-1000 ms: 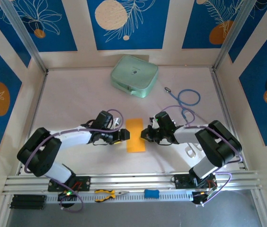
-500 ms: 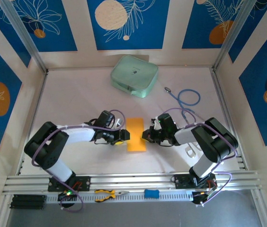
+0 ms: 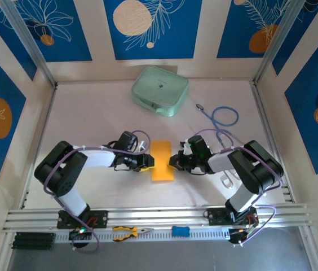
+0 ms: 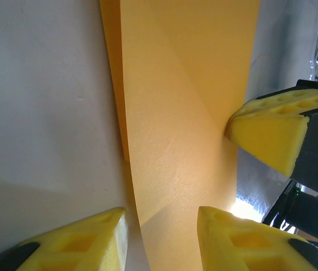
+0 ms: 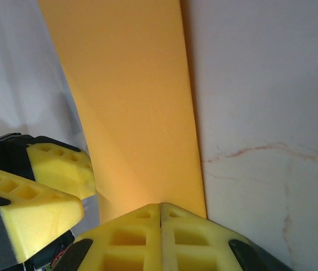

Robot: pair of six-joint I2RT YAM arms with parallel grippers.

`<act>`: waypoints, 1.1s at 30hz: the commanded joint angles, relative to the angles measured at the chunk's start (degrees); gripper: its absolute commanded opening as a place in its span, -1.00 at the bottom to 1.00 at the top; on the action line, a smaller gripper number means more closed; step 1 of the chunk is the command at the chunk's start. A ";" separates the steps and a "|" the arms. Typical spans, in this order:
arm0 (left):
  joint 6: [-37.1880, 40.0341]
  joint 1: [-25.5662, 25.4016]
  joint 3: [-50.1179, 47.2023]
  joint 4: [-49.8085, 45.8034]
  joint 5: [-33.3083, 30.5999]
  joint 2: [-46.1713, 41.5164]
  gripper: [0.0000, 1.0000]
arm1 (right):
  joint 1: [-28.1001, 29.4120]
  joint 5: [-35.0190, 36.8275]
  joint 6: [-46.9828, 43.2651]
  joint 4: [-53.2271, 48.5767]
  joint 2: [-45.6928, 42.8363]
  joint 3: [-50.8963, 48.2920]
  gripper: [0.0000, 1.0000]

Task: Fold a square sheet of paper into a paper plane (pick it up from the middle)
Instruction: Third fold the triangle at the center of the table.

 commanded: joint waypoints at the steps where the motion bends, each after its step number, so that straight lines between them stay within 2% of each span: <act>1: -0.69 -0.24 1.08 2.74 1.22 1.99 -0.28 | 0.19 0.72 -0.18 -3.81 1.63 -1.04 -0.87; 12: -2.51 -0.20 -0.03 4.52 0.70 1.29 -0.50 | 0.26 0.60 -0.28 -4.34 1.63 -0.38 -0.87; 17: -3.61 -0.10 -1.31 5.13 -0.68 -0.52 -0.71 | 0.57 0.74 -0.40 -4.36 1.19 -0.12 -0.82; 20: -4.06 0.14 -1.98 4.54 -1.46 -2.18 -0.88 | 0.87 0.86 -0.68 -4.42 -0.32 0.07 -0.73; 22: -4.66 0.25 -2.69 4.22 -2.24 -3.74 -0.94 | 1.76 1.63 -1.36 -4.95 -2.77 0.27 -0.53; 27: -6.62 0.60 -4.55 3.63 -3.59 -6.62 -0.98 | 6.87 10.47 -6.62 -15.85 -11.49 3.78 -0.08; 30: -7.68 0.61 -5.54 3.69 -4.11 -8.13 -0.99 | 11.89 19.45 -10.83 -22.01 -15.51 5.87 -0.02; 33: -7.75 0.84 -5.82 2.49 -4.85 -9.42 -0.99 | 19.75 30.52 -17.38 -18.42 -19.43 3.79 0.08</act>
